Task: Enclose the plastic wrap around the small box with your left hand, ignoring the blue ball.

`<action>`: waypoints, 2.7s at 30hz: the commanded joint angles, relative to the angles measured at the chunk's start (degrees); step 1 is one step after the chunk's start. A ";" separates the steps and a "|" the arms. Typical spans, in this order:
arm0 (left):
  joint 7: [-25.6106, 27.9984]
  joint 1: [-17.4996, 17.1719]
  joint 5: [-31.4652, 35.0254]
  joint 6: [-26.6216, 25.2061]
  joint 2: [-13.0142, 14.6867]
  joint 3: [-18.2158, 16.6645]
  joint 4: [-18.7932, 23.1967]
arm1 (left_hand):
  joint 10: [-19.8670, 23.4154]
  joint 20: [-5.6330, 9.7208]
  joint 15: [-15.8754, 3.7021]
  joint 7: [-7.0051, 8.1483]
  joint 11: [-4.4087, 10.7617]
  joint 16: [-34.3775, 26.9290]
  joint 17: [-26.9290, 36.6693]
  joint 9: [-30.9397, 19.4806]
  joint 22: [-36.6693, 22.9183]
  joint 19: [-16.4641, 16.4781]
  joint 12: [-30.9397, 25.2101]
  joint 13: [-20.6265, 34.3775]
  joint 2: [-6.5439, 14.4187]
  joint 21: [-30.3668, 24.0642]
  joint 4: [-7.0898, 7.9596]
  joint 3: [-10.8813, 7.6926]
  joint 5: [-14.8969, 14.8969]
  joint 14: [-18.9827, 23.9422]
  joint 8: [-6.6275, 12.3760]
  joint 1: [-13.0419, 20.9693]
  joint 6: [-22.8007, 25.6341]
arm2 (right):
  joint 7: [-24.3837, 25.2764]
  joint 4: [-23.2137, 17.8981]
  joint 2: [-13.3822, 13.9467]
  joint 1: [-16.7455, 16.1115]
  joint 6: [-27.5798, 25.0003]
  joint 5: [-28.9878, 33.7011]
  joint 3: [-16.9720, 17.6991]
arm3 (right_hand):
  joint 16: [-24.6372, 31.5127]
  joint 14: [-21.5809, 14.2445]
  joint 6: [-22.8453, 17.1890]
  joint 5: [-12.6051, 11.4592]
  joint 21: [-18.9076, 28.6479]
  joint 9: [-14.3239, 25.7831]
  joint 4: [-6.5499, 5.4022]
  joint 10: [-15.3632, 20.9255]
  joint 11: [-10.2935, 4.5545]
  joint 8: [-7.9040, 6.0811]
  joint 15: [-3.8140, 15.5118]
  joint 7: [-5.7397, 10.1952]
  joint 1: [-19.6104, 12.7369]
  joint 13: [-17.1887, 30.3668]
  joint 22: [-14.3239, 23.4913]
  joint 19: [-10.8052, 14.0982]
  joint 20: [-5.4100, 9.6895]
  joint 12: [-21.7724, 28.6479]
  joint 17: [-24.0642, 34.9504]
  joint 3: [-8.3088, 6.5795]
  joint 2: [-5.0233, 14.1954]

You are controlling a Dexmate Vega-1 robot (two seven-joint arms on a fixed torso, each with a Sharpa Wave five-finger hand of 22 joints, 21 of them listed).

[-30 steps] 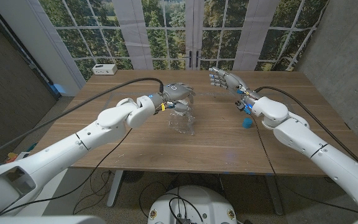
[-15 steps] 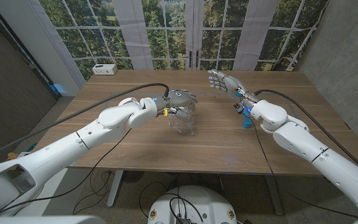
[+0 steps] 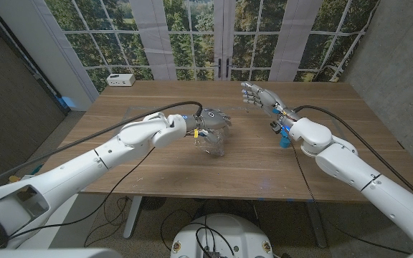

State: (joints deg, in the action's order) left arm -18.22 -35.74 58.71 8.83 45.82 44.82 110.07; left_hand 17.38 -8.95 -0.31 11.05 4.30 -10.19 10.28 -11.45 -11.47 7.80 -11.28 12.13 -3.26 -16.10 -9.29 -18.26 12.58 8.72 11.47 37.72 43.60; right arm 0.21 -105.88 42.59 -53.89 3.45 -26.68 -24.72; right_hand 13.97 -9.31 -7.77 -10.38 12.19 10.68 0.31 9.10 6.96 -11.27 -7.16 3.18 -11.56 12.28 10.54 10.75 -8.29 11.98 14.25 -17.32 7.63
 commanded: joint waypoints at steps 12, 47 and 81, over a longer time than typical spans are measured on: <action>-0.67 2.04 1.91 3.47 -2.35 2.17 -3.50 | -0.32 1.15 -0.37 1.42 0.81 -0.42 0.01 -0.03 0.17 1.62 -0.73 0.10 -1.23 0.15 -0.40 0.31 2.24 -0.42 0.00 5.71 -0.20 | -1.01 2.47 -0.57 1.33 0.54 -0.55 -0.11 | -0.16 -0.50 -0.44 -0.33 0.22 0.17 -0.53 -0.06 -0.28 0.03 0.12 -0.15 0.41 0.13 0.20 0.08 0.41 0.05 0.17 0.03 0.07; 11.89 -1.10 5.18 2.97 -1.58 2.76 -5.50 | 8.94 3.40 -6.11 -1.56 6.25 -1.63 -0.11 -0.63 0.22 6.15 -3.51 -0.10 3.89 -0.12 0.63 1.31 2.52 6.26 6.86 18.52 22.91 | -2.02 4.05 -1.44 3.58 0.52 -0.02 -1.05 | -0.22 -0.61 -0.42 -0.34 0.26 0.17 -0.50 0.04 0.09 0.05 -0.10 -0.30 0.24 0.13 0.20 0.20 0.07 0.08 0.08 -0.02 -0.15; 21.70 -11.26 15.95 -21.98 -1.12 -3.50 0.91 | 9.57 2.67 -5.91 -5.37 4.74 -1.58 0.61 -7.84 -0.19 6.56 -3.10 1.45 12.05 -0.23 3.76 0.04 0.46 7.85 8.98 17.78 13.68 | -2.31 3.79 -1.67 4.76 -1.12 0.38 -1.98 | -0.29 -0.51 -0.37 -0.35 0.21 0.16 -0.50 0.02 -0.02 0.07 -0.01 -0.23 0.17 0.13 0.19 0.11 0.21 0.07 0.08 -0.02 -0.14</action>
State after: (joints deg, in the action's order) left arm -2.39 -44.84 68.20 -5.78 46.01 41.21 111.50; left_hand 26.22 -6.34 -2.39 5.61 9.23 -11.44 10.82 -18.66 -11.34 13.73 -13.97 13.38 8.32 -15.87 -5.82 -17.90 13.23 15.97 19.94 55.66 57.41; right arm -2.09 -102.00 40.92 -49.38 2.86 -26.34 -26.53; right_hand 13.75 -9.41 -7.98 -10.38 12.19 10.68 0.08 9.10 6.96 -11.27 -7.26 2.98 -11.56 12.28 10.54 10.75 -8.29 11.98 14.24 -17.09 7.63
